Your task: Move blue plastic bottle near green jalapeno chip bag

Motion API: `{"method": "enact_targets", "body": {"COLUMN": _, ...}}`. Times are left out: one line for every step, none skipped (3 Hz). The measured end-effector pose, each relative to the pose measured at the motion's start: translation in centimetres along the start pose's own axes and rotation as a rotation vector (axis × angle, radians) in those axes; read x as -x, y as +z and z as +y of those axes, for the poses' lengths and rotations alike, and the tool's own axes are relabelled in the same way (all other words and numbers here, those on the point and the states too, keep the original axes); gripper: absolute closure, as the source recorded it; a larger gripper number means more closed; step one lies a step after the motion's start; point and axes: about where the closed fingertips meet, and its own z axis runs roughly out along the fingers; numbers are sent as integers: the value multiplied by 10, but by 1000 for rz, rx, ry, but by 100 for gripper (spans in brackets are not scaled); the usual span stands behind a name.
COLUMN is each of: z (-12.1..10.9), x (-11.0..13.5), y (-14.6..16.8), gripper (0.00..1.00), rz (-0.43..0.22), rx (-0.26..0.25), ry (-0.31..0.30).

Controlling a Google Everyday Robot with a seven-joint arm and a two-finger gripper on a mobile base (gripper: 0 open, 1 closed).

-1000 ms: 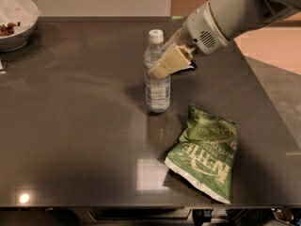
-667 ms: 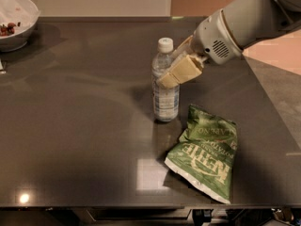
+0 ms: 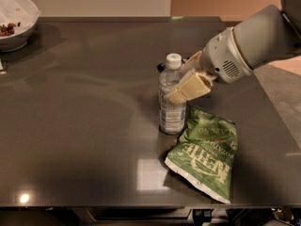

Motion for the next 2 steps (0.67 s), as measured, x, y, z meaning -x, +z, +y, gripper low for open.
{"method": "enact_targets", "body": {"z": 2, "x": -8, "y": 1, "gripper": 37, "rz": -11, "rx": -10, "ry": 6}}
{"method": "enact_targets", "body": {"z": 2, "x": -7, "y": 1, "gripper": 14, "rz": -11, "rx": -10, "ry": 6}}
